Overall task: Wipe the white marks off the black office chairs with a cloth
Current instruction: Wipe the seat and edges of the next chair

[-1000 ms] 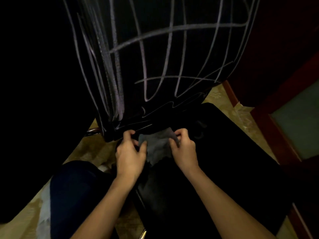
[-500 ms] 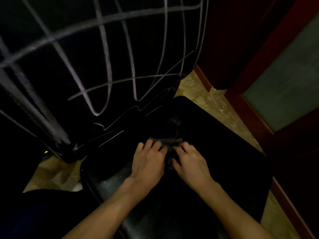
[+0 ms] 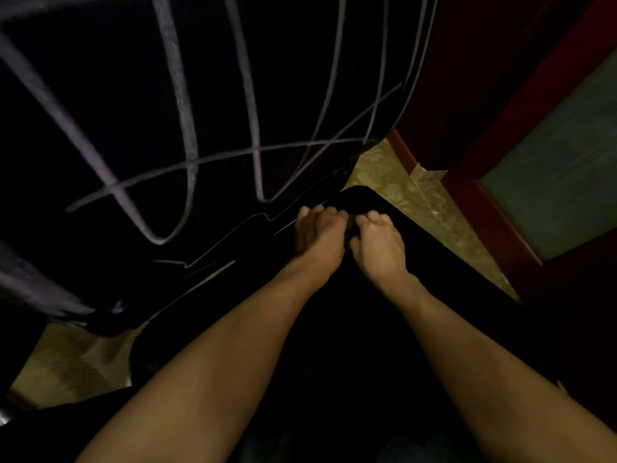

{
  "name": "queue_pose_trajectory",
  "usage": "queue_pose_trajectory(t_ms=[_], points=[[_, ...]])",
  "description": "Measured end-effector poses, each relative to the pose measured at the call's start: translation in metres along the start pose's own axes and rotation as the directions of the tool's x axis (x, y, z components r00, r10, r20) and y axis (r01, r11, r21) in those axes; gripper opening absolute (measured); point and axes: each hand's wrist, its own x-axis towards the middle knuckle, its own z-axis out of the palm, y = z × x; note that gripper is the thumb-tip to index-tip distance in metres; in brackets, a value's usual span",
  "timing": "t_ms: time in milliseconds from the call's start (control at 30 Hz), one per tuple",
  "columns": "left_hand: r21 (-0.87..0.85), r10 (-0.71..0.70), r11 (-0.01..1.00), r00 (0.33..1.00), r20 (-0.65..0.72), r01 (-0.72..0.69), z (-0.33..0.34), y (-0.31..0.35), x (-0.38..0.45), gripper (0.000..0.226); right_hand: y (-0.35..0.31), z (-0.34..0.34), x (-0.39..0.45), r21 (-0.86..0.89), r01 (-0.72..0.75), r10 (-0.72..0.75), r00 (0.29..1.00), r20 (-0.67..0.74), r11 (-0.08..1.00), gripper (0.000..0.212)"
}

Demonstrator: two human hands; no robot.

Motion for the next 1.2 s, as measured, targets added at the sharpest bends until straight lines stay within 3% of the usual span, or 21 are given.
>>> queue_pose_trajectory(t_ms=[133,233,400,533,633,733,800,867,967,1067,1133,1200], points=[[0.014,0.003,1.0,0.999,0.035,-0.003,-0.011,-0.007,-0.057,0.027,-0.012,-0.008,-0.05,0.123,0.115,-0.116,0.993,0.007,0.986,0.016],[0.014,-0.04,0.999,0.999,-0.019,0.041,-0.024,-0.017,-0.12,0.023,-0.037,-0.011,-0.094,0.169,0.194,-0.202,0.979,0.03,0.966,0.017],[0.035,-0.147,0.988,0.984,-0.098,0.151,-0.026,-0.032,-0.191,0.029,-0.064,-0.023,-0.129,0.171,0.278,-0.305,0.938,0.165,0.945,0.028],[0.076,-0.24,0.966,0.967,-0.083,0.246,-0.039,-0.03,-0.197,0.025,-0.085,-0.039,-0.118,0.061,0.294,-0.299,0.917,0.265,0.954,0.03],[0.083,-0.359,0.923,0.92,-0.157,0.375,-0.054,-0.035,-0.207,0.022,-0.108,-0.045,-0.122,0.063,0.336,-0.341,0.934,0.11,0.94,0.022],[-0.057,-0.492,0.865,0.823,-0.283,0.498,-0.059,-0.054,-0.237,0.025,-0.132,-0.038,-0.136,0.186,0.426,-0.426,0.904,-0.039,0.886,0.027],[-0.134,-0.566,0.823,0.774,-0.285,0.552,-0.063,-0.061,-0.252,0.026,-0.148,-0.03,-0.143,0.28,0.457,-0.448,0.889,-0.098,0.845,0.024],[-0.192,-0.66,0.752,0.724,-0.203,0.631,-0.068,-0.066,-0.261,0.034,-0.161,-0.019,-0.148,0.328,0.431,-0.434,0.898,-0.069,0.84,0.021],[-0.087,-0.668,0.744,0.742,-0.06,0.663,-0.075,-0.077,-0.261,0.043,-0.167,-0.016,-0.143,0.28,0.418,-0.443,0.896,0.031,0.864,0.026],[-0.112,-0.693,0.717,0.72,-0.021,0.687,-0.087,-0.08,-0.251,0.04,-0.163,-0.032,-0.124,0.23,0.417,-0.459,0.87,0.178,0.879,0.025],[-0.178,-0.72,0.69,0.69,-0.074,0.702,-0.085,-0.078,-0.25,0.037,-0.163,-0.034,-0.12,0.217,0.454,-0.486,0.865,0.125,0.864,0.021],[-0.313,-0.725,0.687,0.65,-0.229,0.656,-0.081,-0.072,-0.258,0.034,-0.17,-0.027,-0.128,0.344,0.477,-0.491,0.87,-0.053,0.809,0.022]])
